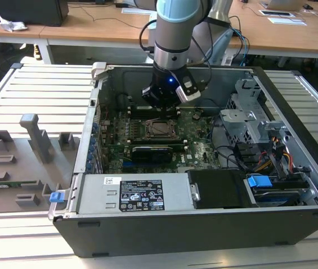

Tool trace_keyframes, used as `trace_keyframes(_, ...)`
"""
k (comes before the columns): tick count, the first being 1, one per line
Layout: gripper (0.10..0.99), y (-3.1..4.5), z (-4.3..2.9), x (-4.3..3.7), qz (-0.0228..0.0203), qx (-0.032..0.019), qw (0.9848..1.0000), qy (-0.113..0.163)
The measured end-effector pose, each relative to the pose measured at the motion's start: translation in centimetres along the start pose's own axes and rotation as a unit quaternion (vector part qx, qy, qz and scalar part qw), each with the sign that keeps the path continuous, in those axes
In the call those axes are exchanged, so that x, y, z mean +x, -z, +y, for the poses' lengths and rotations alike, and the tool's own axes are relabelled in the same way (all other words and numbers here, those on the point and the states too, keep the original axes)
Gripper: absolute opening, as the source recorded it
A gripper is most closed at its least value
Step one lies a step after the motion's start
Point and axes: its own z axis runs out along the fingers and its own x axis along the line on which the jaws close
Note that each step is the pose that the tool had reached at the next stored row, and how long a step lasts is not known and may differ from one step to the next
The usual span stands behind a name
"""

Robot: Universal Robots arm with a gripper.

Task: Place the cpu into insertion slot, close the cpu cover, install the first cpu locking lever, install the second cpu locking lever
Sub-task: 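Install the first cpu locking lever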

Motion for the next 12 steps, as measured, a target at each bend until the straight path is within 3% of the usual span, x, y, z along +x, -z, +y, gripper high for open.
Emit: trace_keyframes(12, 0.106, -0.73, -0.11, -0.71, 0.0001, 0.0023, 1.0000, 0.000)
